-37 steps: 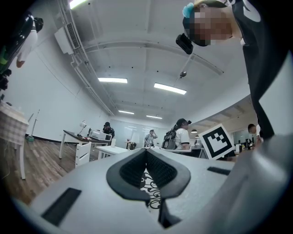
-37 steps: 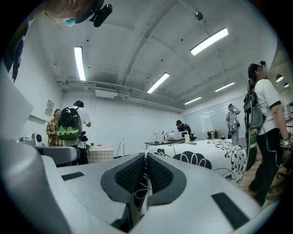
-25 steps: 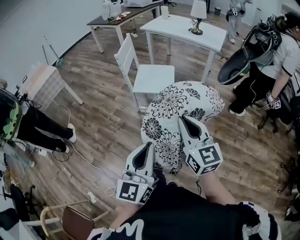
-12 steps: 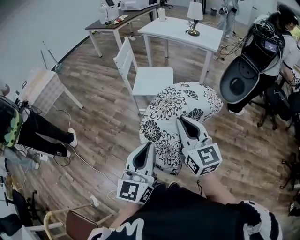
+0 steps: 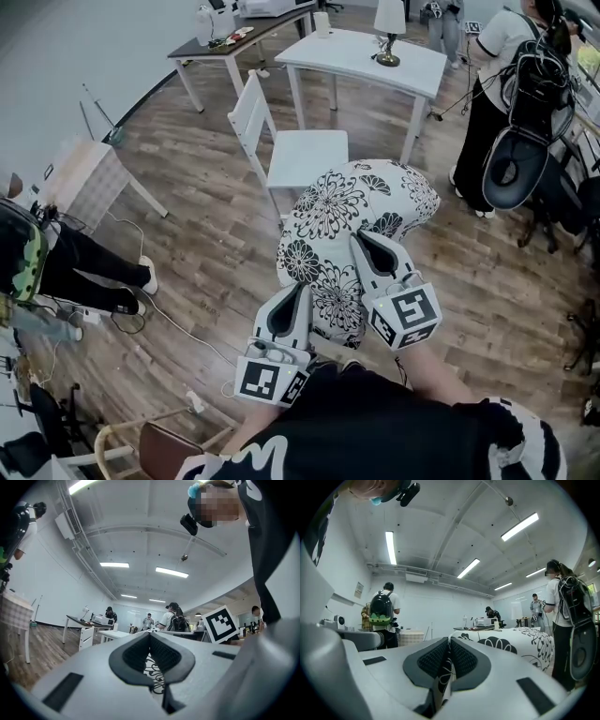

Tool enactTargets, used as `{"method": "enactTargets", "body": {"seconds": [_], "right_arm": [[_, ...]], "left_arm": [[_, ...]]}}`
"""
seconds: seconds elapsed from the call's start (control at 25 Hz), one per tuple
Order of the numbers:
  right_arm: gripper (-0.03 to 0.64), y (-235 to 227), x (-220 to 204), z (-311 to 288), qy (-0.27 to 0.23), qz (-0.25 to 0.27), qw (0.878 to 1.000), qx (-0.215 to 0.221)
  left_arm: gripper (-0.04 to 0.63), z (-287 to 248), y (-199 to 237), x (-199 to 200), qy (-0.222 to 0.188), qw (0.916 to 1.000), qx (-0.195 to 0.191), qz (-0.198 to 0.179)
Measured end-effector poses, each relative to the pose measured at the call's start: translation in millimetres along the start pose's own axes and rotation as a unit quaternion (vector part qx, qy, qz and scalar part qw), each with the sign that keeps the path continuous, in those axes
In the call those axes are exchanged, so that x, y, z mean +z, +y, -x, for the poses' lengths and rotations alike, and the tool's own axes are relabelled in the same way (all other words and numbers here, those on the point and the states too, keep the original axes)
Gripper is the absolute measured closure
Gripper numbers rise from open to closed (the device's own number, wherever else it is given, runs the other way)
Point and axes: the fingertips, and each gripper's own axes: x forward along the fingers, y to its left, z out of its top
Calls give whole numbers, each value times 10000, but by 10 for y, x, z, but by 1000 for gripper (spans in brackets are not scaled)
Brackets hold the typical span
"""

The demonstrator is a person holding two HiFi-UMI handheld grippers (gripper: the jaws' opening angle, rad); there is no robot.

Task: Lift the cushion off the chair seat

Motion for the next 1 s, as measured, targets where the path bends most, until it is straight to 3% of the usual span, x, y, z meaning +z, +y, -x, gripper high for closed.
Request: {"method": "enactTargets", "body": {"seconds": [1.0], "right_arm": [[586,-117,35,-122,36,-1,10000,-59]], "left_arm": [[589,-134,111,-12,38,9999,-48,102]]}}
